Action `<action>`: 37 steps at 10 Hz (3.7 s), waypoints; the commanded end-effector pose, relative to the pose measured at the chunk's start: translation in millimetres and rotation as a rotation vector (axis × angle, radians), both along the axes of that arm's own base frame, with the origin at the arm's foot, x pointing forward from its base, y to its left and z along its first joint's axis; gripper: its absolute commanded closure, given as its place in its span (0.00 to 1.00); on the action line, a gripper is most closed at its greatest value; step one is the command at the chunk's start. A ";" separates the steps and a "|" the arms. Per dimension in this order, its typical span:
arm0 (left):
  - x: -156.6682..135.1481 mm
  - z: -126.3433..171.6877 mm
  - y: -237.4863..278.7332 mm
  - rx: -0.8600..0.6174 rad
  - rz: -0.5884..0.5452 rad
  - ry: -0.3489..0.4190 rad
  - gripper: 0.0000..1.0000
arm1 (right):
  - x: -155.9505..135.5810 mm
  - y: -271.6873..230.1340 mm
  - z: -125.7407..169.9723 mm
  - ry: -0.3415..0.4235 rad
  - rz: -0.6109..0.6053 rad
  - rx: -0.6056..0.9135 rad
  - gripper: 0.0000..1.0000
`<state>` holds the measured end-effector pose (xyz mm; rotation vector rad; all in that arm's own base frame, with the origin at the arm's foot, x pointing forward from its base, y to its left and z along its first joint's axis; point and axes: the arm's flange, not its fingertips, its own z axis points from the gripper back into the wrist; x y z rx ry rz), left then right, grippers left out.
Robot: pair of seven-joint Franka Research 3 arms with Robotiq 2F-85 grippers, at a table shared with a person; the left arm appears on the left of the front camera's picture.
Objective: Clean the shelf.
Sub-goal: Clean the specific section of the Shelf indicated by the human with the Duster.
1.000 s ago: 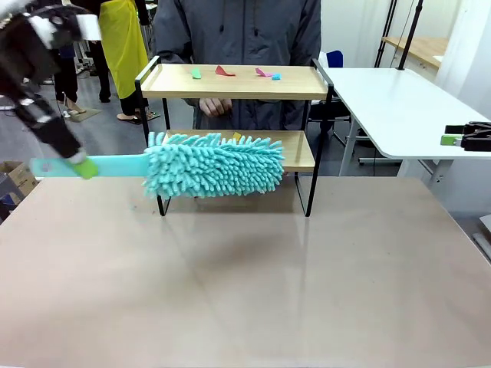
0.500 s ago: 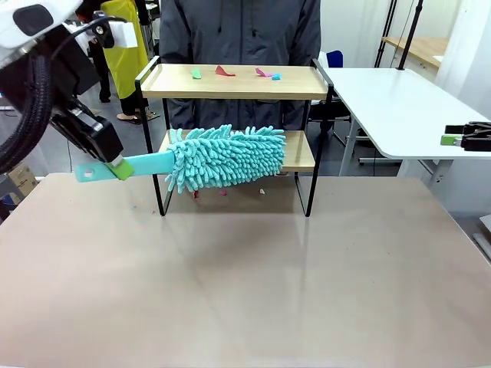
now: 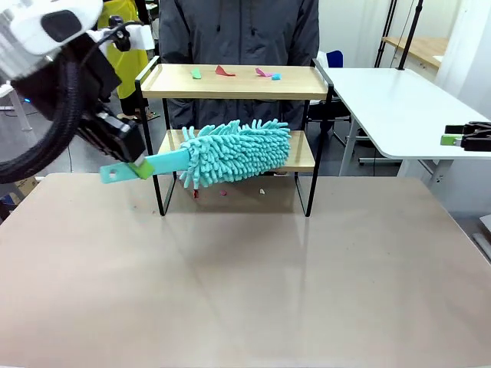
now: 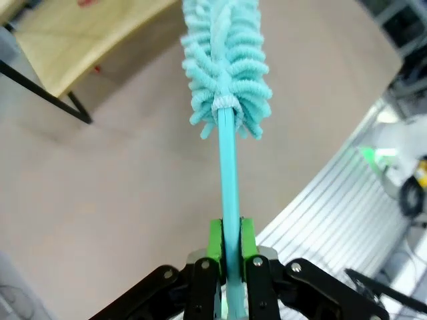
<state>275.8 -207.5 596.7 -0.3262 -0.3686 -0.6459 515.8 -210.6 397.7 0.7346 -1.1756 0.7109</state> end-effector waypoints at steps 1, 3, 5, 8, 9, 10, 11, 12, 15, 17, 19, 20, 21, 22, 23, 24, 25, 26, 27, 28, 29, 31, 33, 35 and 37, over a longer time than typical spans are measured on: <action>6.6 -12.7 -17.8 -0.104 0.056 -0.003 0.87 | 0.8 1.3 2.3 -0.005 0.001 -0.002 0.00; 18.6 -24.1 -47.1 -0.151 0.098 -0.015 0.87 | 0.8 1.3 2.3 -0.005 0.001 -0.002 0.00; 22.5 -31.1 -82.5 -0.198 0.133 -0.010 0.87 | 0.8 1.3 2.3 -0.005 0.001 -0.002 0.00; 18.2 -39.9 -138.4 -0.176 0.318 -0.084 0.87 | 0.8 1.3 2.3 -0.005 0.001 -0.002 0.00; 17.9 -42.8 -152.5 -0.186 0.336 -0.083 0.87 | 0.8 1.3 2.3 -0.005 0.001 -0.002 0.00; 18.6 -46.8 -163.8 -0.192 0.353 -0.076 0.87 | 0.8 1.3 2.3 -0.005 0.001 -0.002 0.00; 19.8 -52.9 -175.0 -0.198 0.387 -0.072 0.87 | 0.8 1.3 2.3 -0.005 0.001 -0.002 0.00; 18.0 -58.9 -183.1 -0.201 0.398 -0.060 0.87 | 0.8 1.3 2.3 -0.005 0.001 -0.002 0.00; 24.5 -74.8 -197.7 -0.189 0.436 -0.083 0.87 | 0.8 1.3 2.3 -0.005 0.001 -0.002 0.00; 31.2 -90.4 -200.9 -0.193 0.473 -0.087 0.87 | 0.8 1.3 2.3 -0.005 0.001 -0.002 0.00; 40.7 -104.7 -203.0 -0.185 0.515 -0.031 0.87 | 0.8 1.3 2.3 -0.005 0.001 -0.002 0.00; 46.5 -108.8 -202.3 -0.196 0.530 -0.007 0.87 | 0.8 1.3 2.3 -0.005 0.001 -0.002 0.00; 51.4 -109.4 -199.8 -0.198 0.567 0.028 0.87 | 0.8 1.3 2.3 -0.005 0.001 -0.002 0.00; 41.5 -106.5 -189.9 -0.178 0.486 -0.008 0.87 | 0.8 1.3 2.3 -0.005 0.001 -0.002 0.00; 41.5 -106.5 -189.9 -0.178 0.486 -0.008 0.87 | 0.8 1.3 2.3 -0.005 0.001 -0.002 0.00; 46.8 -112.5 -190.8 -0.184 0.510 0.020 0.87 | 0.8 1.3 2.3 -0.005 0.001 -0.002 0.00; 52.6 -108.8 -179.5 -0.145 0.540 0.012 0.87 | 0.8 1.3 2.3 -0.005 0.001 -0.002 0.00; 56.8 -104.5 -165.0 -0.107 0.572 -0.002 0.87 | 0.8 1.3 2.3 -0.005 0.001 -0.002 0.00; 58.9 -100.6 -150.3 -0.065 0.589 -0.011 0.87 | 0.8 1.3 2.3 -0.005 0.001 -0.002 0.00; 61.9 -96.7 -133.4 -0.016 0.601 -0.013 0.87 | 0.8 1.3 2.3 -0.005 0.001 -0.002 0.00; 64.7 -95.9 -115.3 0.024 0.624 -0.015 0.87 | 0.8 1.3 2.3 -0.005 0.001 -0.002 0.00; 68.4 -92.9 -78.5 0.143 0.676 -0.058 0.87 | 0.8 1.3 2.3 -0.005 0.001 -0.002 0.00; 65.0 -91.0 -39.9 0.266 0.744 -0.121 0.87 | 0.8 1.3 2.3 -0.005 0.001 -0.002 0.00; 55.4 -77.4 -13.2 0.344 0.784 -0.203 0.87 | 0.8 1.3 2.3 -0.005 0.001 -0.002 0.00; 39.5 -62.6 -24.5 0.233 0.667 -0.232 0.87 | 0.8 1.3 2.3 -0.005 0.001 -0.002 0.00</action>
